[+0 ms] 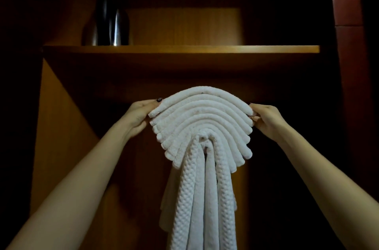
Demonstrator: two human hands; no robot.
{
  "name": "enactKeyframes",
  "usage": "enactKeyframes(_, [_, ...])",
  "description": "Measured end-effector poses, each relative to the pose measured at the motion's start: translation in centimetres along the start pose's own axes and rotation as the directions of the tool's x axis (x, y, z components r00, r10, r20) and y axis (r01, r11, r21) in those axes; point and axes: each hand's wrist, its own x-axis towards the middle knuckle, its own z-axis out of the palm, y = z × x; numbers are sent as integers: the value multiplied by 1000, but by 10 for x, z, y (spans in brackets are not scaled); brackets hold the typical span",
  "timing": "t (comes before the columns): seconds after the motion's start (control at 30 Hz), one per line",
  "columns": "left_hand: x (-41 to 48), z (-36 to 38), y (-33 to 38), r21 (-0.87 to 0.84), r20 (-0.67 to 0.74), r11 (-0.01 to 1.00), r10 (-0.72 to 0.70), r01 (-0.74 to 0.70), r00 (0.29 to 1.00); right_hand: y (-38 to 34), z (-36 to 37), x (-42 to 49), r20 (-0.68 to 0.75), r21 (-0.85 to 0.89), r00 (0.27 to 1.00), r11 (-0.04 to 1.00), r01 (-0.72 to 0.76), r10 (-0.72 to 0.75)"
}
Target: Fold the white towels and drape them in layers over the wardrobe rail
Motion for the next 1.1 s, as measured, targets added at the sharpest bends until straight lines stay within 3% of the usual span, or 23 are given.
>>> enactKeyframes(0.1, [4,6,10,-78,-90,997,24,-31,996,-7,1,5,-56,94,997,994,-48,54])
enactKeyframes(0.2, [6,4,12,-48,-94,999,0,-4,996,-7,2,1,-43,39,997,997,-61,62])
enactKeyframes(0.27, [3,-1,4,40,-49,998,-38,40,998,-3,2,-5,-4,-36,998,998,-61,61])
enactKeyframes(0.33, [-2,-2,-4,253,-27,967,-17,23,999,-4,3,-11,7,-209,999,977,-32,35])
enactKeyframes(0.47, [3,6,3,680,-30,704,304,-203,952,-20,8,-14,-82,-684,961,716,140,-265])
enactKeyframes(0.5, [5,12,9,715,17,647,362,-264,932,-25,13,-14,-47,-715,932,664,219,-359])
enactKeyframes(0.57, [3,30,20,686,166,628,355,-366,920,-36,29,-13,102,-738,872,551,389,-478])
enactKeyframes(0.63, [0,47,22,654,302,622,308,-431,902,-42,47,-13,327,-740,833,428,519,-446])
enactKeyframes(0.7, [5,56,14,645,356,595,322,-480,877,-39,60,-10,439,-733,838,410,543,-325])
enactKeyframes(0.77, [12,58,7,691,352,537,335,-484,874,-31,63,-3,428,-768,867,402,498,-256])
enactKeyframes(0.9, [18,60,-1,804,342,401,294,-440,892,-14,59,-1,348,-820,903,385,423,-251])
enactKeyframes(1.03, [10,60,6,829,410,307,235,-467,881,-19,59,-14,341,-809,907,415,417,-247])
enactKeyframes(1.1, [0,60,11,851,368,293,258,-435,893,-24,57,-22,326,-827,914,396,400,-242])
